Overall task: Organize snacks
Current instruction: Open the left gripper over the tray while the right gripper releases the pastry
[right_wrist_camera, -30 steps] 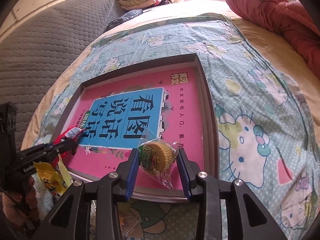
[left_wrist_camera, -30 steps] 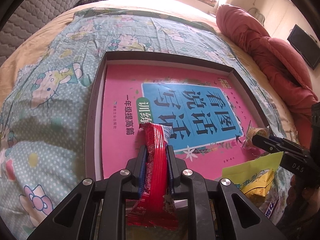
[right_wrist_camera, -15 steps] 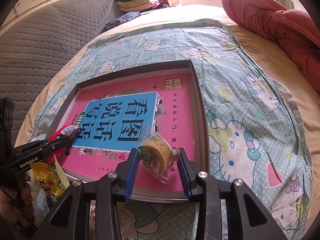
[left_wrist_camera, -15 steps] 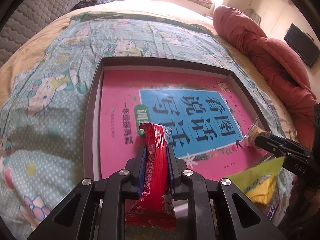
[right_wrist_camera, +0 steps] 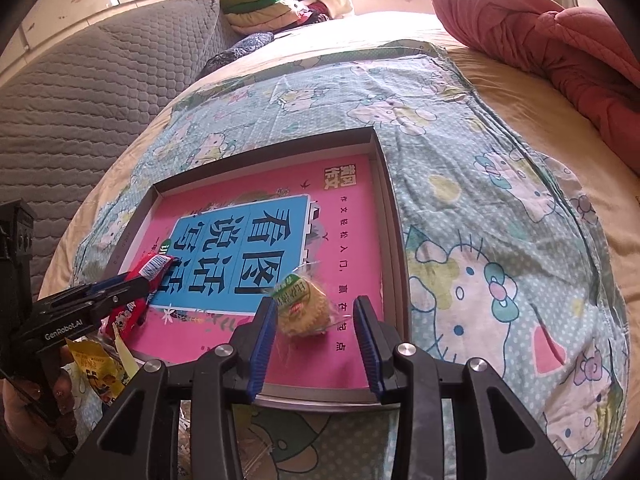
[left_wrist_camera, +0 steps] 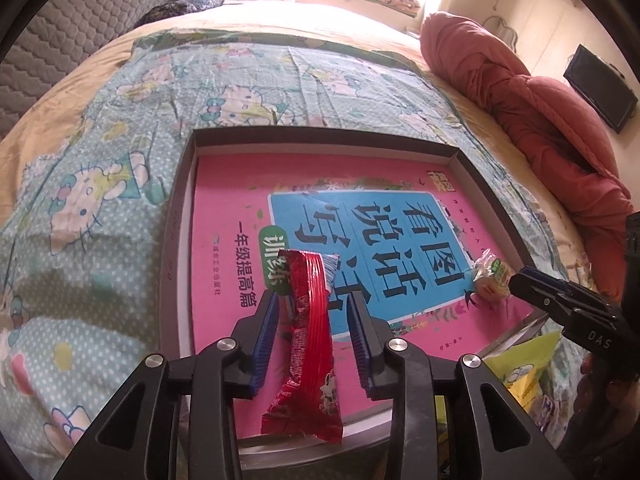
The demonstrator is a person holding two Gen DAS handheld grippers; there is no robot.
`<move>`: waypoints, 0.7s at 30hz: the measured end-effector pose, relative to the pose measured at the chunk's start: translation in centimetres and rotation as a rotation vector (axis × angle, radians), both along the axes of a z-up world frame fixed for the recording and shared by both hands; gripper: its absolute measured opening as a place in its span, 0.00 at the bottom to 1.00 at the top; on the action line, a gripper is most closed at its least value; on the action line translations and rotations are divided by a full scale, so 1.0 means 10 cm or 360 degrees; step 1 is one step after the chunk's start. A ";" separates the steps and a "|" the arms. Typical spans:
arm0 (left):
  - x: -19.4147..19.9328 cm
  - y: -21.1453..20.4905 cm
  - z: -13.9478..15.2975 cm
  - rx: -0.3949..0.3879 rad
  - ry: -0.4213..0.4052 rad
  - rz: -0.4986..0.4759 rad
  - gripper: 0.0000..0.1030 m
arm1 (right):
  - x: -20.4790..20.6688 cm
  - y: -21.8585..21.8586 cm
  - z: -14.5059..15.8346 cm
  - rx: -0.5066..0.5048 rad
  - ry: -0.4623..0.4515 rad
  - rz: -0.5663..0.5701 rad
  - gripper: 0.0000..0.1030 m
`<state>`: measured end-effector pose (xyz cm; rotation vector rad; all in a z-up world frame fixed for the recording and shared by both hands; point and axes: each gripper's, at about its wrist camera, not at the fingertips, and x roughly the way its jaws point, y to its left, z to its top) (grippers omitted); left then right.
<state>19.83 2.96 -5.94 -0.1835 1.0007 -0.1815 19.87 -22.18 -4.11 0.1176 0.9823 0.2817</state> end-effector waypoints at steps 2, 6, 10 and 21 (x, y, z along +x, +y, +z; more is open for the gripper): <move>-0.01 0.02 0.04 -0.0018 -0.0026 -0.0004 0.39 | 0.00 0.01 0.01 -0.0002 0.0000 0.0001 0.38; -0.05 0.08 0.11 -0.0030 -0.0041 0.0025 0.43 | -0.01 0.02 0.03 -0.0012 -0.0021 0.0004 0.38; -0.11 0.11 0.19 -0.0004 -0.0063 0.0039 0.48 | -0.01 0.00 0.06 0.0009 -0.0038 0.0004 0.39; -0.42 0.16 0.42 -0.0004 -0.0103 0.0096 0.58 | -0.07 0.02 0.26 0.0067 -0.0127 0.0056 0.45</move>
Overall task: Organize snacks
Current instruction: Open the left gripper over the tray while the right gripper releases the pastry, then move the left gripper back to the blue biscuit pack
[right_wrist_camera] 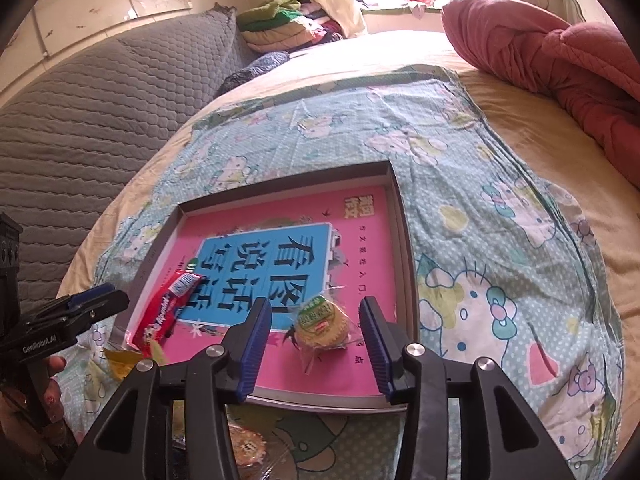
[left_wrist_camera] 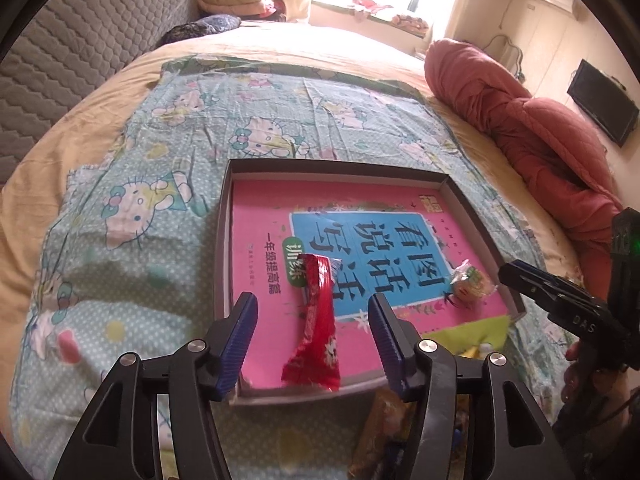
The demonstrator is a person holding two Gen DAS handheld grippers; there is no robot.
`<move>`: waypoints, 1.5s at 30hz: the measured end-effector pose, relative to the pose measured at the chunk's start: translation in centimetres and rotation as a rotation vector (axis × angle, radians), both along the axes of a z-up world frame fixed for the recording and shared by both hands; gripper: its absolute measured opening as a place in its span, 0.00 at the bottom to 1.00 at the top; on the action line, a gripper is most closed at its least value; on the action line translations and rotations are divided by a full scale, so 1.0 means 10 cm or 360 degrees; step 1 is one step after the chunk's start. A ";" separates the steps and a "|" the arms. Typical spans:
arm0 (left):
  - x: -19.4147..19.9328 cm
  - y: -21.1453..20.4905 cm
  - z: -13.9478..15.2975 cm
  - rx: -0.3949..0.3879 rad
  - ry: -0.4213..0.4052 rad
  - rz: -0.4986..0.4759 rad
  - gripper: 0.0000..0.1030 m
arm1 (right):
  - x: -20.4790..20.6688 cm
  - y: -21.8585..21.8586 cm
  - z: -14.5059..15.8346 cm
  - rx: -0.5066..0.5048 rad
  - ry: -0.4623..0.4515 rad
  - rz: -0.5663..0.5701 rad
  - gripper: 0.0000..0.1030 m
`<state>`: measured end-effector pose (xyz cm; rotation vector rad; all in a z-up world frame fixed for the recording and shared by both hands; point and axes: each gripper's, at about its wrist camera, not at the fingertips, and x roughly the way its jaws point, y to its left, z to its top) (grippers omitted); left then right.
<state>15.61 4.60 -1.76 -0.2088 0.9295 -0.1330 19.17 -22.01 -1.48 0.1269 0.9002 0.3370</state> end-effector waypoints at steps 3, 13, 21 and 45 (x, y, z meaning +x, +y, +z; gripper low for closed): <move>-0.08 -0.02 0.06 0.0029 -0.0009 0.0012 0.60 | -0.04 0.02 0.06 0.0012 -0.0032 0.0026 0.45; -0.26 -0.02 0.25 0.0025 -0.0045 0.0073 0.64 | -0.14 0.06 0.21 0.0057 -0.0096 0.0098 0.52; -0.44 -0.07 0.36 0.0064 -0.0063 0.0099 0.65 | -0.23 0.11 0.33 0.0064 -0.0153 0.0162 0.56; -0.69 -0.25 0.40 0.0072 -0.0034 0.0048 0.76 | -0.57 0.13 0.48 0.0059 -0.0267 0.0263 0.64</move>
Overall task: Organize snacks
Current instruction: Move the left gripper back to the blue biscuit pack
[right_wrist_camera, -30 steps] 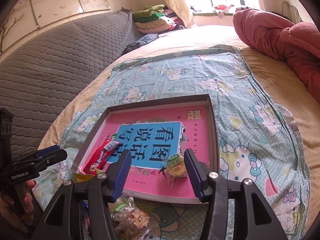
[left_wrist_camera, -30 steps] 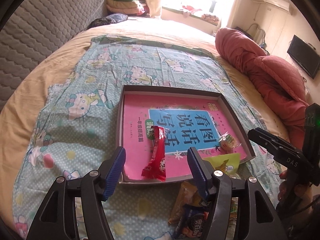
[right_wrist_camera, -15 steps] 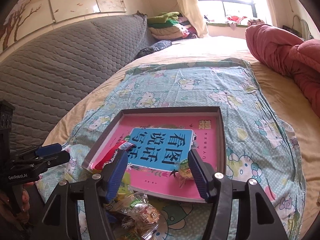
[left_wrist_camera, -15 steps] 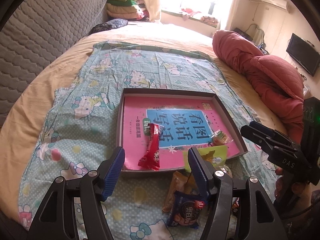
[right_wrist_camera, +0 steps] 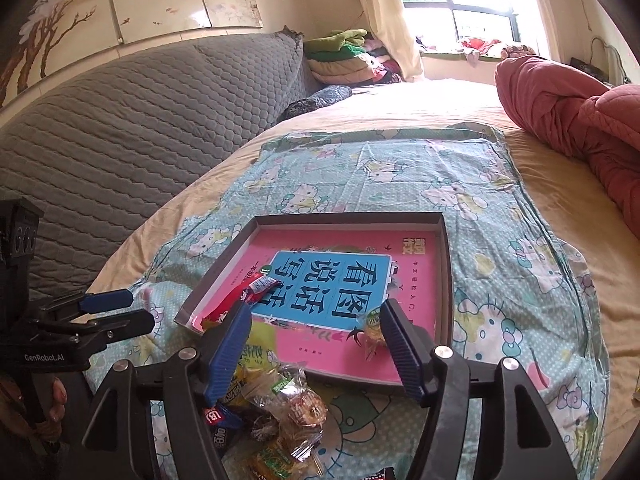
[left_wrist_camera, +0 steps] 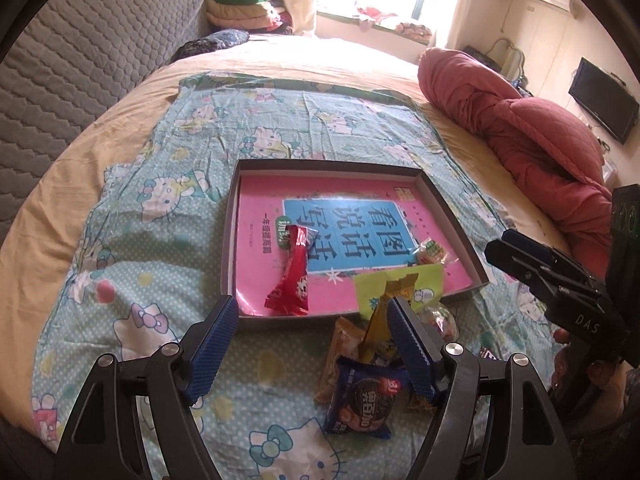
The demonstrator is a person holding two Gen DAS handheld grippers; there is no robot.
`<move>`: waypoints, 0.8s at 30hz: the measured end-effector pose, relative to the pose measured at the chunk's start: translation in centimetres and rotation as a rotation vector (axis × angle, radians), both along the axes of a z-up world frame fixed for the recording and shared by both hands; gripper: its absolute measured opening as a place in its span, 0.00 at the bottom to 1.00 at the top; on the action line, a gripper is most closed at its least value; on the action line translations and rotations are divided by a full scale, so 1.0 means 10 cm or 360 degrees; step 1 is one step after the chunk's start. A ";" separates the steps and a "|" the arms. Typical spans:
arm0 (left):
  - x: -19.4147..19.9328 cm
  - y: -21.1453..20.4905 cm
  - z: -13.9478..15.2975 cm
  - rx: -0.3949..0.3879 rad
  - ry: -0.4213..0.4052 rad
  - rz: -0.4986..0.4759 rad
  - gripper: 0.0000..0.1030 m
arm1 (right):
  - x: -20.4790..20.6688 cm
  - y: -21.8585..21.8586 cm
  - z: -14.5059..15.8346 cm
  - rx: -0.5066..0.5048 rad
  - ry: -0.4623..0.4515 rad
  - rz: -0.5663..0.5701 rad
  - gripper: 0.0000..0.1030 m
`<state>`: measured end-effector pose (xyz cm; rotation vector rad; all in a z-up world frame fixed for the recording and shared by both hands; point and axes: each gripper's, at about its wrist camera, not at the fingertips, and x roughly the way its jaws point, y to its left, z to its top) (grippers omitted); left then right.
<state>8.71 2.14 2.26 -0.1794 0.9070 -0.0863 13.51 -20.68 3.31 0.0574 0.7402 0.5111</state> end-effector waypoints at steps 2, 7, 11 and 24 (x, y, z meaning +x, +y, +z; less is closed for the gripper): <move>-0.01 0.02 -0.01 -0.0026 0.0006 0.0010 0.76 | -0.02 -0.02 0.00 0.0006 0.0001 -0.0009 0.65; -0.04 0.03 -0.02 -0.0048 0.0015 0.0019 0.76 | -0.05 -0.05 -0.02 0.0009 0.0019 -0.0020 0.67; -0.08 -0.01 -0.04 -0.0038 0.0029 -0.0005 0.76 | -0.12 -0.06 -0.04 -0.0007 0.0029 -0.0027 0.68; -0.28 -0.30 -0.26 0.0025 0.0166 -0.0130 0.76 | -0.35 -0.05 -0.07 -0.0011 0.0062 -0.0016 0.72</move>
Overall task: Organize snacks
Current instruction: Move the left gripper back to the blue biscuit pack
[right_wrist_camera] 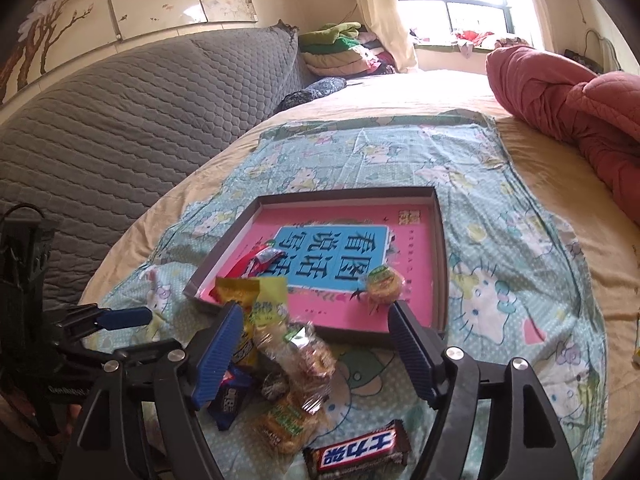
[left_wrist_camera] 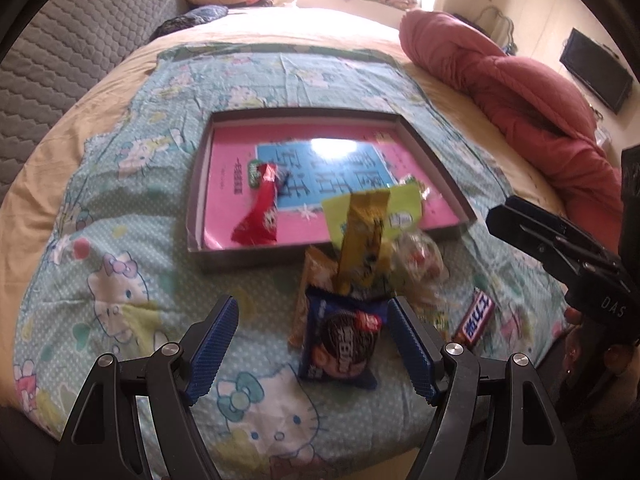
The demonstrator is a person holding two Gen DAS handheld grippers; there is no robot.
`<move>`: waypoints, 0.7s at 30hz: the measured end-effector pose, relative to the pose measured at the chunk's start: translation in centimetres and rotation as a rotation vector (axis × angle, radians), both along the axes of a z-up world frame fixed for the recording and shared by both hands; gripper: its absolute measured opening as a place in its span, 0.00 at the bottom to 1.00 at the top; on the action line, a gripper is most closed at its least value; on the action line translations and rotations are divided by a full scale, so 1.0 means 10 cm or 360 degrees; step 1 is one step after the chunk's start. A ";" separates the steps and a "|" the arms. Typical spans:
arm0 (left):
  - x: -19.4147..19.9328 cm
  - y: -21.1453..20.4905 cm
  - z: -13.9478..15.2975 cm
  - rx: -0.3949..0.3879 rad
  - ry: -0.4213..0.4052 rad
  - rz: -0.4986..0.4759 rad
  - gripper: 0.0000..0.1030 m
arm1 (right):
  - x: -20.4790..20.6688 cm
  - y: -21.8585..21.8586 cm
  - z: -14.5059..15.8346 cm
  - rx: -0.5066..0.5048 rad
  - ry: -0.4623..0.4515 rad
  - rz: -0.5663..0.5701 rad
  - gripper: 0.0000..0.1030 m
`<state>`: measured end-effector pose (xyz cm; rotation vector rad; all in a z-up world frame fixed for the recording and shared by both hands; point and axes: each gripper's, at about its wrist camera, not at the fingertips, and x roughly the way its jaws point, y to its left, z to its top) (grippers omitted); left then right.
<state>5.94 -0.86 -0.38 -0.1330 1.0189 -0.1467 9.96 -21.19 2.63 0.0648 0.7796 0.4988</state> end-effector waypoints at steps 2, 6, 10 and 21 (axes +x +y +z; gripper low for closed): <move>-0.03 -0.02 -0.02 -0.0004 0.0012 -0.0014 0.76 | -0.03 0.01 -0.02 0.0003 0.0016 0.0014 0.72; -0.08 -0.08 -0.08 0.0000 0.0050 -0.0044 0.76 | -0.10 0.04 -0.04 -0.0006 0.0029 0.0036 0.73; -0.12 -0.11 -0.16 -0.0010 0.0091 -0.0054 0.76 | -0.15 0.05 -0.05 -0.0028 0.0044 0.0038 0.73; -0.12 -0.09 -0.34 -0.0085 0.0189 -0.0047 0.76 | -0.19 0.05 -0.14 -0.0062 0.0106 0.0042 0.73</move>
